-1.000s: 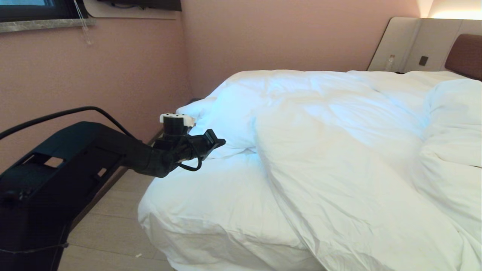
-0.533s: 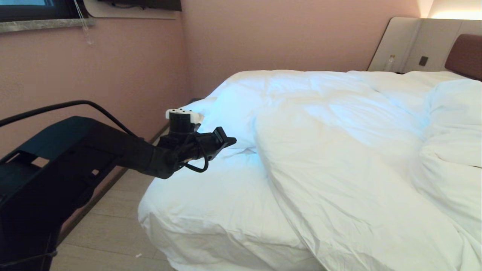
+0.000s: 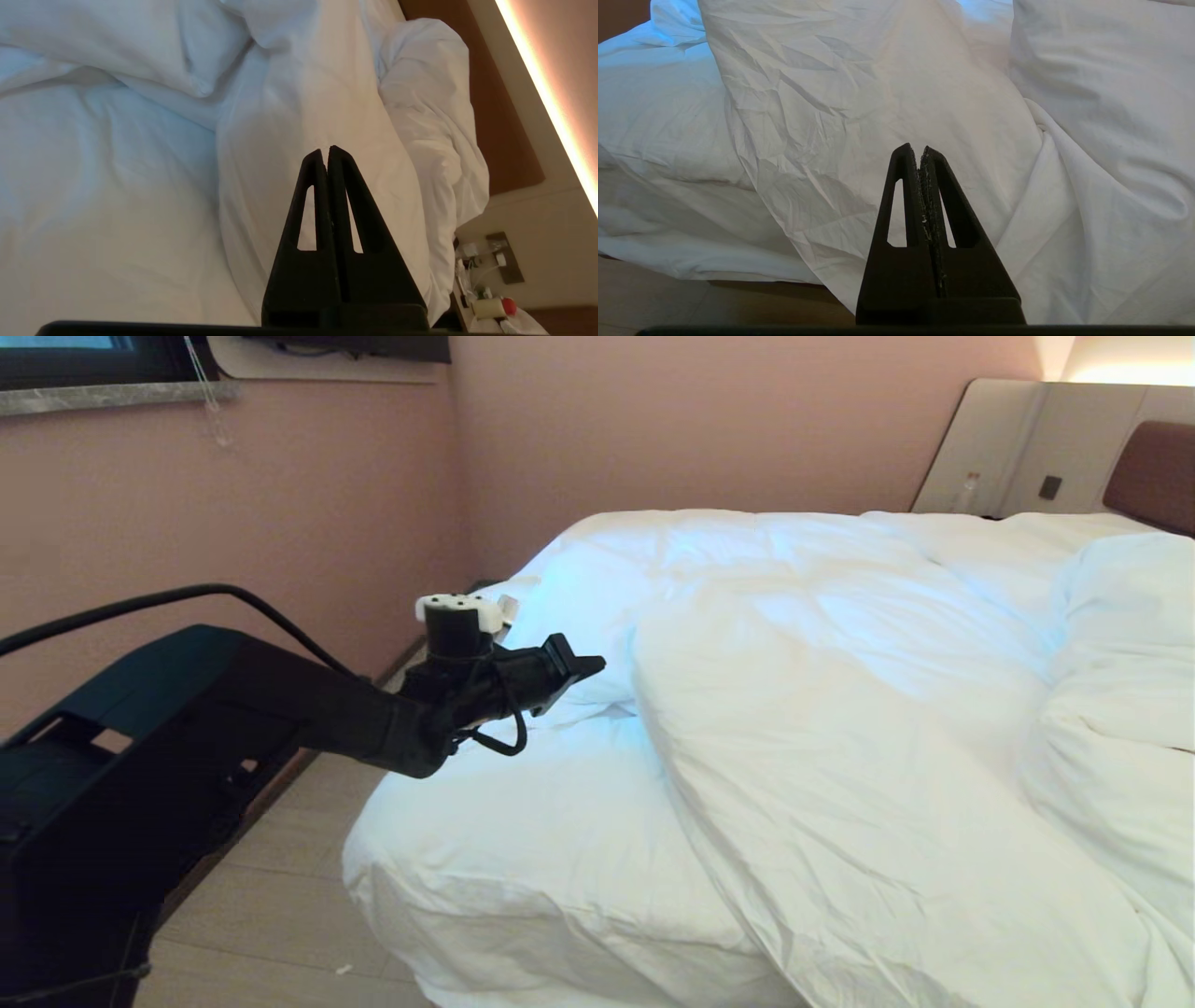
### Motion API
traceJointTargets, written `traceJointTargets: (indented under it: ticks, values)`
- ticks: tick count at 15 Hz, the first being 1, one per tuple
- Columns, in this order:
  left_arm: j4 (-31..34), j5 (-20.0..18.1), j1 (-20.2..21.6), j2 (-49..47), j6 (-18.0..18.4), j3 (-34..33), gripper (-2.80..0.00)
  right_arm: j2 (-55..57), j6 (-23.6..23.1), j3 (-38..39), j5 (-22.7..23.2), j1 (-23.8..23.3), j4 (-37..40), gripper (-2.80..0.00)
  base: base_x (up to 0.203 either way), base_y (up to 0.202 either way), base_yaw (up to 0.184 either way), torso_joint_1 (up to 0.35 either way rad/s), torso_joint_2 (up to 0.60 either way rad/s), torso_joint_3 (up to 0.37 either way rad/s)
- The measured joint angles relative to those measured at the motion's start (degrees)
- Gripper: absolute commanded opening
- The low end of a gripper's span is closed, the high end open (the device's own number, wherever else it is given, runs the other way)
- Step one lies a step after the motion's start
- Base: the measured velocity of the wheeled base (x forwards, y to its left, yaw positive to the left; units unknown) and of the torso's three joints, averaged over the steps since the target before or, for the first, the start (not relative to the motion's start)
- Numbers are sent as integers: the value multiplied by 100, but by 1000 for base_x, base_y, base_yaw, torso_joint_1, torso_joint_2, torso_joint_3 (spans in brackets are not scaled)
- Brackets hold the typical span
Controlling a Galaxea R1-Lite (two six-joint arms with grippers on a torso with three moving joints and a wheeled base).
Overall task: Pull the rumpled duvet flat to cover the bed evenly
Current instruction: Hold the folded corner of the quilt
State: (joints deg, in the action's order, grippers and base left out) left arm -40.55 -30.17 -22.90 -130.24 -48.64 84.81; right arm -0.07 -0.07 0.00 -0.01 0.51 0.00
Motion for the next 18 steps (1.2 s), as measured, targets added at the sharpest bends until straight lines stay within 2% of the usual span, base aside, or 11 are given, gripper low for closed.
traceJointTargets:
  ticks: [3,6,7,11,18]
  values:
    - [-361,-37,-86,-110,5,-6,-280,0,-2,0,1,1,2,-280,0,0,0,0,0,0]
    - [-378,-79,-144,-194,12,9,-280,0,0,0,1,-2,0,-280,0,0,0,0,0,0]
    - [-385,-85,-156,-211,11,24,0,0,0,0,1,0,0,-280,0,0,0,0,0,0]
    - [-619,-190,-159,-258,-2,20,0,0,0,0,1,0,5,-280,0,0,0,0,0,0]
    - [-656,-130,-460,-604,-39,168,0,0,0,0,1,0,0,-280,0,0,0,0,0,0]
